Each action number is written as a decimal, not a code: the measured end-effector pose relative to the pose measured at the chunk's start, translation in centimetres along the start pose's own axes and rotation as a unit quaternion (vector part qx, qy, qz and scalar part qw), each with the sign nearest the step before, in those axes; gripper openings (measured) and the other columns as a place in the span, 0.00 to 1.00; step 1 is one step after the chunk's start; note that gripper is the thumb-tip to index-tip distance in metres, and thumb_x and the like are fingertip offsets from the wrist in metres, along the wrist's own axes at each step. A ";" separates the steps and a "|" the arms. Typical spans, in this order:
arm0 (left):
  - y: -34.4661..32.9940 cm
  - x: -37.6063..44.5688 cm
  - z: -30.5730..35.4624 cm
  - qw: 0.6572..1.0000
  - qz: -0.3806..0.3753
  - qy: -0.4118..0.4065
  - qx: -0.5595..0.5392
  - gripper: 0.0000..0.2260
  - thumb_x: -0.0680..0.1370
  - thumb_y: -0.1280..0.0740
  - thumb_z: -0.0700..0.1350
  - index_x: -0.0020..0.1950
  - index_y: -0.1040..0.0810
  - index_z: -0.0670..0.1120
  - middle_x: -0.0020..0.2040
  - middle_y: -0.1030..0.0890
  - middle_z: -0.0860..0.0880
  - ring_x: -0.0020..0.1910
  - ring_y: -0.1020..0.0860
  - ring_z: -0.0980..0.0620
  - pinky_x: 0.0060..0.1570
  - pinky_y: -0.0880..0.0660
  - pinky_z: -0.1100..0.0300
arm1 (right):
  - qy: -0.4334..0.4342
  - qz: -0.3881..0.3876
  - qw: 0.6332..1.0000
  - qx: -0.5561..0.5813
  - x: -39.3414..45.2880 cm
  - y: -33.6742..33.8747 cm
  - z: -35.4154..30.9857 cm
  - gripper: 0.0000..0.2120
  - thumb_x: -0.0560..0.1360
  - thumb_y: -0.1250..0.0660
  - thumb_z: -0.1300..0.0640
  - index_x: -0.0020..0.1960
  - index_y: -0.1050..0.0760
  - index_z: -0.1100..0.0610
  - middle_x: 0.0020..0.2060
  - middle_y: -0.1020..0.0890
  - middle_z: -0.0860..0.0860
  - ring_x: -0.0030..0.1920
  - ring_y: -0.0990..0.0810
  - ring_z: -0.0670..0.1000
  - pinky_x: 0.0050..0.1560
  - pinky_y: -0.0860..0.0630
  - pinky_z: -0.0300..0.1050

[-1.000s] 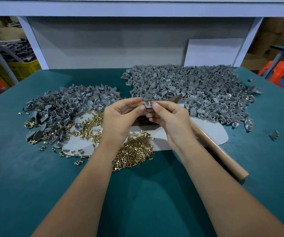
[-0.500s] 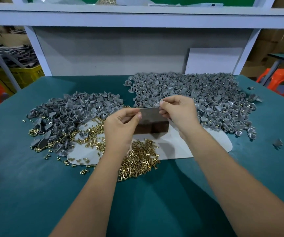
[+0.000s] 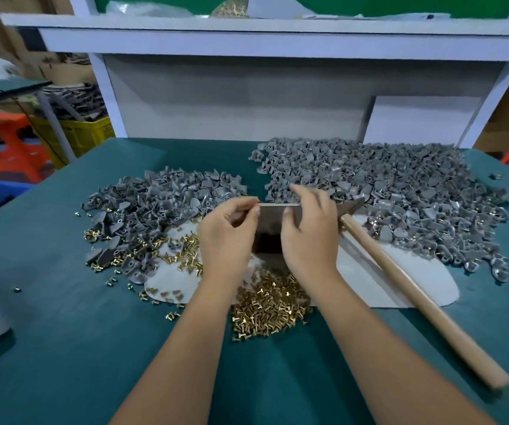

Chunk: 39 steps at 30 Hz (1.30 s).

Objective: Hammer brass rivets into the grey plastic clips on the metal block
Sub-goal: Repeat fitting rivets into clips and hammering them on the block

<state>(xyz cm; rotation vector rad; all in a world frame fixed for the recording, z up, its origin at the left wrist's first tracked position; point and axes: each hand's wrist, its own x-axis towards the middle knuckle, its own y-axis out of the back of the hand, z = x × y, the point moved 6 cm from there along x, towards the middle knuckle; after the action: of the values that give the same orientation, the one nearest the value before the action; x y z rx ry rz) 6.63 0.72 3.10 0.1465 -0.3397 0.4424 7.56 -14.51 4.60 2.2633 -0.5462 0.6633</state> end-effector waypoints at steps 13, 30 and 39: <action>-7.1 12.9 -3.1 0.913 -0.193 -0.098 0.346 0.16 0.83 0.41 0.46 0.70 0.26 0.54 0.73 0.29 0.50 0.78 0.42 0.45 0.75 0.43 0.40 | 0.023 -0.040 0.998 -0.036 -0.6 -0.6 0.6 0.10 0.76 0.36 0.60 0.56 0.21 0.55 0.51 0.25 0.49 0.54 0.30 0.50 0.54 0.28 0.49; 0.1 8.6 -4.3 0.855 -0.244 -0.067 0.452 0.09 0.79 0.33 0.52 0.55 0.16 0.53 0.54 0.16 0.54 0.51 0.20 0.50 0.60 0.24 0.46 | 0.020 -0.078 0.996 -0.044 -0.8 -0.8 0.6 0.08 0.76 0.36 0.60 0.51 0.19 0.55 0.50 0.22 0.49 0.54 0.29 0.50 0.56 0.32 0.46; -2.6 13.4 -2.8 0.842 -0.191 -0.144 0.483 0.18 0.80 0.39 0.52 0.70 0.26 0.54 0.69 0.24 0.52 0.73 0.35 0.45 0.71 0.43 0.42 | 0.024 -0.074 0.996 -0.048 -0.8 -0.8 0.5 0.07 0.75 0.35 0.61 0.49 0.19 0.55 0.47 0.23 0.48 0.51 0.29 0.49 0.52 0.31 0.46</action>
<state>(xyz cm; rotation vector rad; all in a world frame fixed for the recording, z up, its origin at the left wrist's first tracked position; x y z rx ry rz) 19.98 4.23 5.00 1.2640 -0.3442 0.1539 7.52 -14.18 3.40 2.1685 -0.3751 0.6031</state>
